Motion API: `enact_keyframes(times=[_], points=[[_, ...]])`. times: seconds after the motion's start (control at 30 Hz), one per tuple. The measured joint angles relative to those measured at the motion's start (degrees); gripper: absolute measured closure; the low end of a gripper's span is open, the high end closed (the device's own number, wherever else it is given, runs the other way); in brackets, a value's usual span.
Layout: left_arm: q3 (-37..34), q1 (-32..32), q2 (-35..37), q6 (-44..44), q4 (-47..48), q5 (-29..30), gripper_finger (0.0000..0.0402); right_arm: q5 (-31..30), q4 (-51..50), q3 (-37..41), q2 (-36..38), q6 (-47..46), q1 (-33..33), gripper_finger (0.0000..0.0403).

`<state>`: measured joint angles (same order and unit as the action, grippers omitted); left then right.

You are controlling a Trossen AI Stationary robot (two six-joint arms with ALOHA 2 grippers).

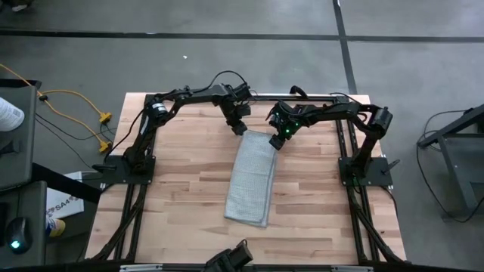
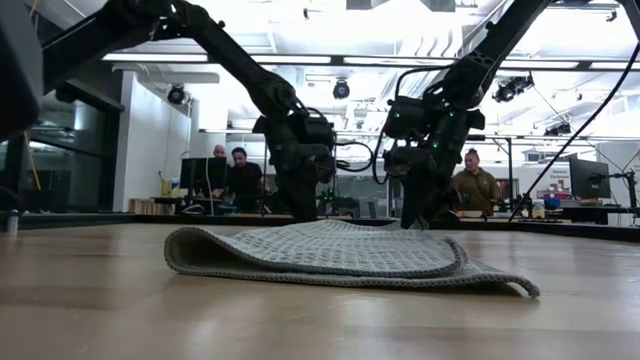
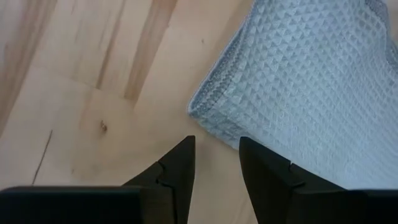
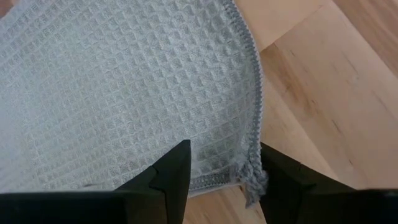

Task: Fold microfiber towels
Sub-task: Fold the gray microfiber towel

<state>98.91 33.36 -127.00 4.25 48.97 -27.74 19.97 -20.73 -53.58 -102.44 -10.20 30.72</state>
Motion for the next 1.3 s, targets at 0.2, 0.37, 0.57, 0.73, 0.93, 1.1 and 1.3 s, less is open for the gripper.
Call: enact_keyframes(times=[0.2, 0.37, 0.57, 0.73, 0.93, 1.1, 1.3], points=[[0.0, 0.0, 0.0, 0.0, -2.6, -2.2, 0.0274, 0.0, 0.0, 0.0, 0.0, 0.1, 0.0, 0.0252], [0.1, 0.0, 0.0, -0.2, -3.4, -4.7, 0.0274, 0.4, 0.0, 0.0, 0.0, 0.0, 0.0, 0.0252], [0.1, 0.0, 0.0, -1.5, -2.7, -4.7, 0.0274, 1.4, 0.0, 0.0, 0.0, -0.1, 0.0, 0.0252], [0.1, -0.4, 0.0, -1.5, -0.4, -4.5, 0.0274, 1.4, 0.1, 0.0, 0.0, -0.1, -0.5, 0.0252], [0.1, -0.8, 0.0, -1.5, -1.2, -3.2, 0.0275, 0.9, 0.3, 0.0, 0.0, -0.1, -1.6, 0.0252], [0.0, -0.8, 0.0, -1.5, -1.9, -2.5, 0.0286, 0.8, 0.4, 0.0, 0.0, -0.6, -1.9, 0.0252], [0.0, -0.7, 0.0, -1.1, -2.1, -1.8, 0.0327, 0.5, 0.4, 0.0, 0.0, -1.1, -1.9, 0.0252]])
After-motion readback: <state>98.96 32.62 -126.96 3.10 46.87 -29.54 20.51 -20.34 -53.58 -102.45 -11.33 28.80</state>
